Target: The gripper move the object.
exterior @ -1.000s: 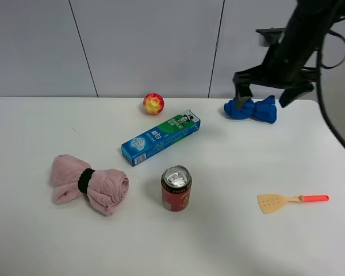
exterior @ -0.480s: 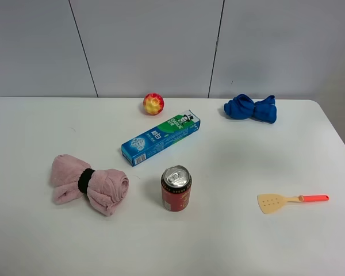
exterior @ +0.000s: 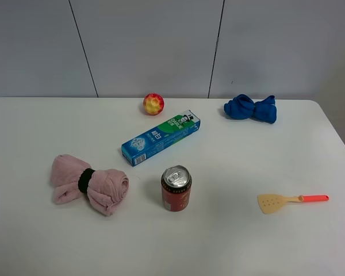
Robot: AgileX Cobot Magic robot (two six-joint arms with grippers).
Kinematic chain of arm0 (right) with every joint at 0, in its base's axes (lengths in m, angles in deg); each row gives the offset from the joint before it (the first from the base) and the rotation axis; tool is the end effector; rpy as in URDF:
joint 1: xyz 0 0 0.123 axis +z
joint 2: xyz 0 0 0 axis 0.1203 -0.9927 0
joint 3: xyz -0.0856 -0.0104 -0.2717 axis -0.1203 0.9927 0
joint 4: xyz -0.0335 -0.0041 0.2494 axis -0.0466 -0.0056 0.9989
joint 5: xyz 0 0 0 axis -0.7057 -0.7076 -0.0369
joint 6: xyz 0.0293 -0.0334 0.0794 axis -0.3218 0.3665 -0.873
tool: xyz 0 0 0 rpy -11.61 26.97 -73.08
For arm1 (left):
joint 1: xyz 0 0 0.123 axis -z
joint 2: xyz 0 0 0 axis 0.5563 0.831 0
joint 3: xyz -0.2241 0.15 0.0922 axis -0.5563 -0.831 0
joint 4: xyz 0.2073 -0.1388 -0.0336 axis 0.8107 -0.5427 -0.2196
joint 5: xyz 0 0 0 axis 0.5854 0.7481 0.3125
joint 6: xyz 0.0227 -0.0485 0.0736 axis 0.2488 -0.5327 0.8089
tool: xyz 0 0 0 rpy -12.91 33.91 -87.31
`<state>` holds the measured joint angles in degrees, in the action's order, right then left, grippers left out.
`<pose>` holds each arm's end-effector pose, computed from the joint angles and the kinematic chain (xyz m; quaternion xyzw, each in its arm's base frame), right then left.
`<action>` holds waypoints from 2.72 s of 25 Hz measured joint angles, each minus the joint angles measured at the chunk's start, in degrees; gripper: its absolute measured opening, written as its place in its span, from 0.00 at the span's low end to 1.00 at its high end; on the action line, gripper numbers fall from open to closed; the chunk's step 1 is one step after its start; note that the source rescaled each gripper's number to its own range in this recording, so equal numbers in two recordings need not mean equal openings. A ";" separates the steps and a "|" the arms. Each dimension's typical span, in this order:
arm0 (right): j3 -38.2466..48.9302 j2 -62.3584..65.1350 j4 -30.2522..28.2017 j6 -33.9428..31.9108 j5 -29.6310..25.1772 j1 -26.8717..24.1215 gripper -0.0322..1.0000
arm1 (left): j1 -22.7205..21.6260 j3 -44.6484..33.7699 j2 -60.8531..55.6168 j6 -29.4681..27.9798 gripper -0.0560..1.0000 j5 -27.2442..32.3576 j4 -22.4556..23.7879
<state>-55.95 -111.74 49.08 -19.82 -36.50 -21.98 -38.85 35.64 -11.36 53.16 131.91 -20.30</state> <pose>0.0426 -0.0158 0.4259 0.0708 0.8645 -0.1149 0.4841 -0.0057 -0.0028 0.2801 -0.0172 0.8471 0.0215 0.5308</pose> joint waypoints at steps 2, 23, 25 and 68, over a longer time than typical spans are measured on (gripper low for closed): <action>3.07 5.65 0.00 0.12 1.78 0.00 1.00 | 0.00 0.00 0.00 0.00 1.00 0.00 0.00; 29.38 31.70 7.77 0.58 8.38 5.07 1.00 | 0.00 0.00 0.00 0.00 1.00 0.00 0.00; 31.37 31.70 7.41 0.58 8.29 6.88 1.00 | 0.00 0.00 0.00 0.00 1.00 0.00 0.00; 34.79 31.70 2.14 -7.18 6.72 8.93 1.00 | 0.00 0.00 0.00 0.00 1.00 0.00 0.00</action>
<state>-21.16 -80.04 51.21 -27.00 -29.77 -13.06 -38.85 35.64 -11.36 53.16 131.91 -20.30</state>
